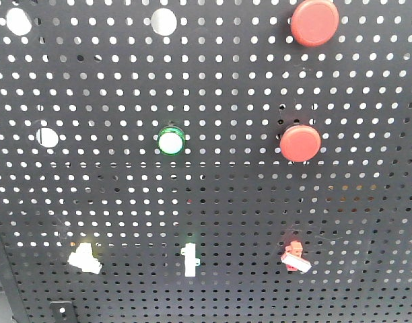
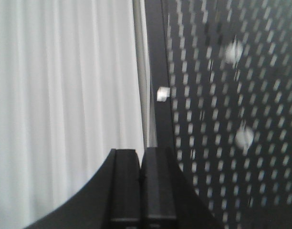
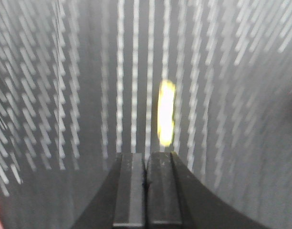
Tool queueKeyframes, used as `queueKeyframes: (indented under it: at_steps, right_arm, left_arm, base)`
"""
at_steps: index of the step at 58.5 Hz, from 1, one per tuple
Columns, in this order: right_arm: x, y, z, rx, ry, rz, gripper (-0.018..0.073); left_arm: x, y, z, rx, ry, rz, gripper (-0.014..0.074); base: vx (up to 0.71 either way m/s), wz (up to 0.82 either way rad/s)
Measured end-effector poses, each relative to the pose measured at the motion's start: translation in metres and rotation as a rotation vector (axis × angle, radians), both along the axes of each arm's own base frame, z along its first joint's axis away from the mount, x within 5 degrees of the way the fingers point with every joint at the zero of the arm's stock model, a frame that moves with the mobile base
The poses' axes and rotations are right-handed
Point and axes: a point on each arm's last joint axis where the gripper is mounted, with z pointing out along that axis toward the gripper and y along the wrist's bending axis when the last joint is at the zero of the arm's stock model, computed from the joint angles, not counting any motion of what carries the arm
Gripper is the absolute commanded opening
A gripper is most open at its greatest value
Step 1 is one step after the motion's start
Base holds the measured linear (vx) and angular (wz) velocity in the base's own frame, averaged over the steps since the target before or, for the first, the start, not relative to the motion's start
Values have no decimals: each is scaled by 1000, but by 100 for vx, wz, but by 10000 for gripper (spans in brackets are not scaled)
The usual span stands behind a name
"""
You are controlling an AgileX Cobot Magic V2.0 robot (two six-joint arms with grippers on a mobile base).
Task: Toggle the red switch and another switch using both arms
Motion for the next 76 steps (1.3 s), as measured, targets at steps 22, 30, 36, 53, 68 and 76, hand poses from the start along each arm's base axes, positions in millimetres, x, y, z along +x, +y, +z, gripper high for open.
queueKeyframes:
  at_steps: [22, 30, 36, 53, 68, 76]
  right_arm:
    - [25, 2, 1, 5, -23, 24, -6]
    - [25, 2, 1, 19, -32, 25, -6]
    - [25, 2, 1, 22, -32, 25, -6]
    - [25, 2, 1, 62, -31, 31, -6]
    - [25, 2, 1, 70, -31, 32, -6]
    - [25, 2, 1, 71, -31, 32, -6]
  left_arm:
    - [61, -6, -39, 109, 416, -7, 2]
    - [76, -20, -43, 105, 420, -103, 2]
    - [85, -35, -46, 117, 411, -195, 2]
    - [109, -76, -45, 143, 353, -366, 2]
    - [133, -91, -35, 151, 368, -383, 2]
    - [136, -93, -41, 162, 417, -384, 2]
  base:
    - [0, 0]
    - [0, 0]
    - [0, 0]
    - [0, 0]
    - [0, 0]
    - [0, 0]
